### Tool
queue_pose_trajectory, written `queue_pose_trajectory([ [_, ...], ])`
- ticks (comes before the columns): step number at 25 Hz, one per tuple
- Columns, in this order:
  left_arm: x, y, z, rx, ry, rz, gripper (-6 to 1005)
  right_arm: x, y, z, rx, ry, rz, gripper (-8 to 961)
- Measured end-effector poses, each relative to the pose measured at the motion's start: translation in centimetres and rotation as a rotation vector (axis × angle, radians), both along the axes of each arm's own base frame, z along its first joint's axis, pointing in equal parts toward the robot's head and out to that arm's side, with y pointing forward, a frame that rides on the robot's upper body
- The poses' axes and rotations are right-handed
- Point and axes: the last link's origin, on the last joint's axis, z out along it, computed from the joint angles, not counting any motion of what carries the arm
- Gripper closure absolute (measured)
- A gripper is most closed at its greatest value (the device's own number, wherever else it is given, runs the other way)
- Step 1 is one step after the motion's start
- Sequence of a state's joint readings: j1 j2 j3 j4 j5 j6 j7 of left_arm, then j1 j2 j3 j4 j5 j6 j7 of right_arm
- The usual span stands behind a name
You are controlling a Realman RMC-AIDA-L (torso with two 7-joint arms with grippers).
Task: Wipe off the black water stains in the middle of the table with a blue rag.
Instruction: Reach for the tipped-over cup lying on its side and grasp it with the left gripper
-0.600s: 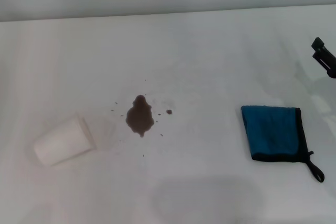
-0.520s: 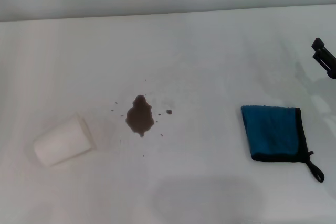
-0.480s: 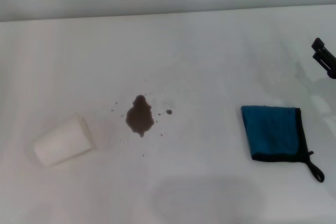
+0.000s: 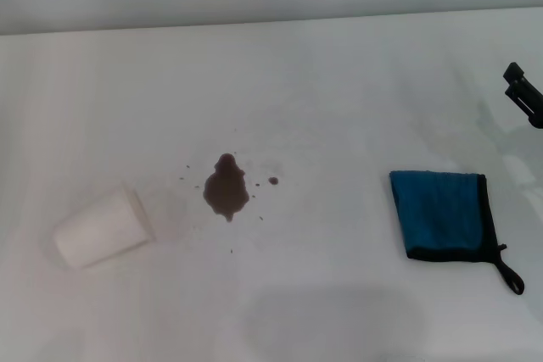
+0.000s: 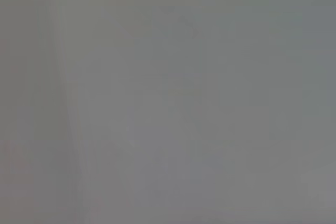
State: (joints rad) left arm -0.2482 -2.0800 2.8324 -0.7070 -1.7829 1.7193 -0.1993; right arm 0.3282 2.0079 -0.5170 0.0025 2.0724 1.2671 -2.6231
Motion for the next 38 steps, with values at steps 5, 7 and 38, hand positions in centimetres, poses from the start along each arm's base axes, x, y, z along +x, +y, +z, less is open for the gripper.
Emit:
queue_pose_trajectory([
  [5, -0.2, 0.1, -0.2, 0.002, -0.011, 0.006, 142, 0.0, 0.0, 0.0, 0.000, -0.001, -0.002, 77],
  [7, -0.3, 0.2, -0.4, 0.004, -0.012, 0.009, 142, 0.1, 0.0, 0.0, 0.000, -0.002, -0.005, 77],
  [38, 0.3, 7.9, -12.8, -0.652, -0.500, -0.043, 207, 0.2, 0.4, 0.0, 0.003, -0.029, -0.018, 78],
])
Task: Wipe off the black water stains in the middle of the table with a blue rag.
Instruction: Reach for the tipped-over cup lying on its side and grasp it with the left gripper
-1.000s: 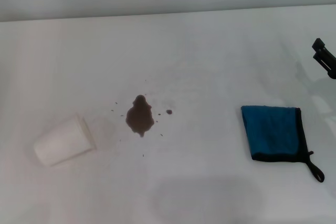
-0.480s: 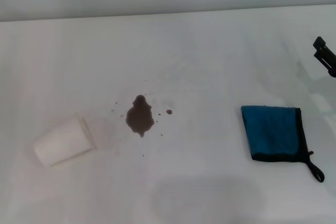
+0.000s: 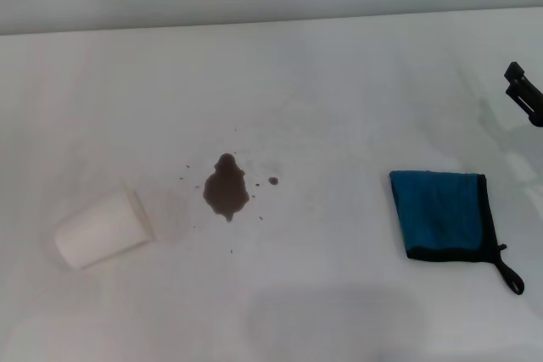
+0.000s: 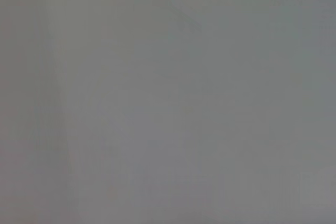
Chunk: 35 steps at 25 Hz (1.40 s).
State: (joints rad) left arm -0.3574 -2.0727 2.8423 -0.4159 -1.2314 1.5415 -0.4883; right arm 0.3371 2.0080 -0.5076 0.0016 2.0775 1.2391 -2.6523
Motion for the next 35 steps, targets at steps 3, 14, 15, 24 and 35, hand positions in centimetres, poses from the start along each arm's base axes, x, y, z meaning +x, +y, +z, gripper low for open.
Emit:
queue_pose_trajectory([
  [3, 0.4, 1.3, 1.4, -0.134, -0.042, 0.011, 258, 0.1, -0.1, -0.1, -0.003, 0.002, -0.008, 78],
  [14, 4.3, 4.1, 7.7, -0.511, 0.082, 0.150, 298, 0.3, -0.1, -0.4, -0.013, 0.007, -0.027, 78],
  [15, 4.8, 4.3, 8.4, -0.544, 0.100, 0.165, 298, 0.2, -0.1, -0.4, -0.013, 0.007, -0.026, 78],
  [24, 7.2, 5.7, 8.7, -0.885, 0.245, 0.281, 299, 0.2, 0.2, -0.5, -0.017, 0.005, -0.030, 79],
  [35, 11.0, 8.6, 6.3, -1.123, 0.392, 0.274, 300, 0.1, 0.3, -0.6, -0.020, 0.009, -0.030, 79],
])
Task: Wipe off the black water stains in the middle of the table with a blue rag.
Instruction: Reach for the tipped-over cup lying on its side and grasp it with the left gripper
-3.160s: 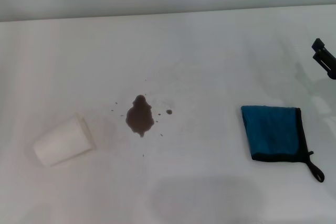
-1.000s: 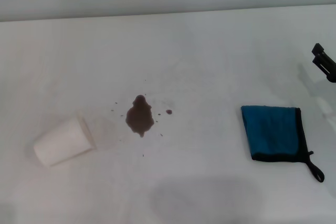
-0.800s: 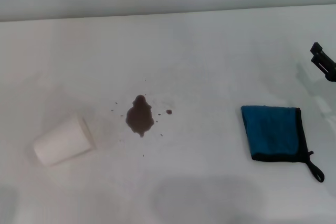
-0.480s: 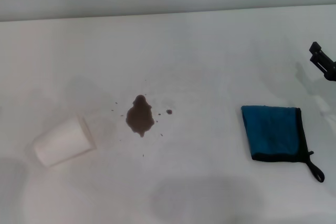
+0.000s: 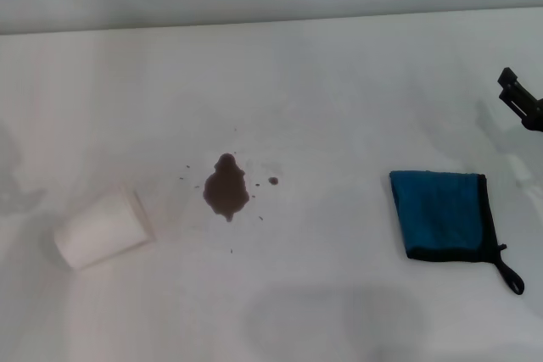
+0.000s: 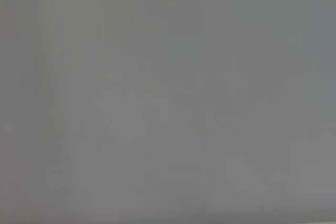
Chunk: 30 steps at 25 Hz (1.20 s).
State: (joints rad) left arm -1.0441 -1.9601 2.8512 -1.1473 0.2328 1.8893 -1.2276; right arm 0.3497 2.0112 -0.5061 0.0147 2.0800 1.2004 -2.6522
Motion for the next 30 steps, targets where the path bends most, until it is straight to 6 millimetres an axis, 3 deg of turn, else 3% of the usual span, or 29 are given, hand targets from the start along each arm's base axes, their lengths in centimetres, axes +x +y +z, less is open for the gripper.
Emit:
queue_pose_trajectory([
  [5, 2.6, 1.4, -2.5, -0.165, 0.032, -0.022, 303, 0.0, -0.1, -0.2, -0.004, 0.006, -0.004, 79],
  [14, 4.7, 1.9, -6.1, -0.265, 0.057, -0.051, 269, 0.2, -0.4, -0.2, -0.005, 0.008, -0.011, 79],
  [19, 4.8, 1.8, -7.1, -0.305, 0.068, -0.038, 206, 0.2, -0.5, -0.2, -0.004, 0.009, -0.013, 79],
  [20, 4.4, 1.8, -8.0, -0.328, 0.086, -0.015, 193, 0.2, -0.5, -0.2, -0.004, 0.009, -0.014, 79],
  [25, 3.6, 1.8, -8.8, -0.330, 0.096, 0.016, 115, 0.3, -0.6, -0.2, -0.003, 0.009, -0.017, 79],
  [30, 3.1, 1.9, -9.6, -0.326, 0.100, 0.022, 121, 0.3, -0.5, -0.1, -0.001, 0.005, -0.015, 79],
])
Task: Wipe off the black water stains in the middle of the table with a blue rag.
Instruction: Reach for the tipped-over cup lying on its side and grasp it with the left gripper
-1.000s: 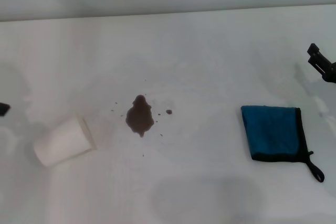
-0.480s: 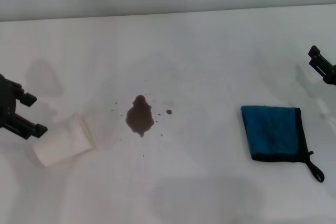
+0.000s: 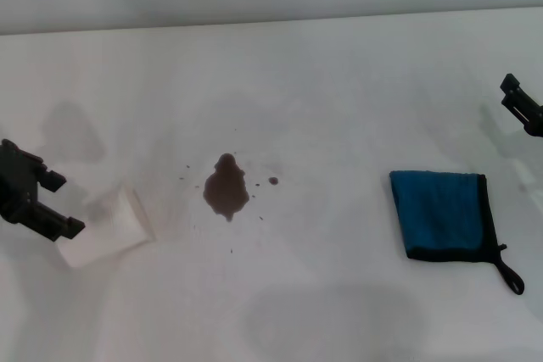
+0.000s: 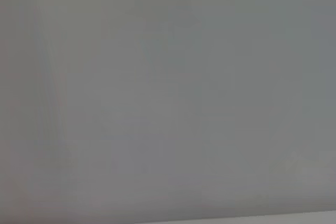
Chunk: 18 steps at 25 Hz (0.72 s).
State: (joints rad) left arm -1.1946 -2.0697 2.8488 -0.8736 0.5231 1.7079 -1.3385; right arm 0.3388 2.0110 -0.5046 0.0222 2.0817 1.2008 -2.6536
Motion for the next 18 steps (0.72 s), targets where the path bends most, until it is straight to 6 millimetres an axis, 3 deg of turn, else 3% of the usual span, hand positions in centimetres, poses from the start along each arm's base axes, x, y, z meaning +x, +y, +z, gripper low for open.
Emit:
queue_pose_trajectory([
  [9, -0.3, 0.1, -2.6, -0.045, -0.008, -0.014, 120, 0.1, 0.3, 0.0, -0.006, -0.009, -0.011, 80],
  [18, -1.3, 0.5, -3.6, -0.035, 0.042, -0.022, 120, 0.5, 0.3, 0.3, 0.003, -0.011, -0.031, 80],
])
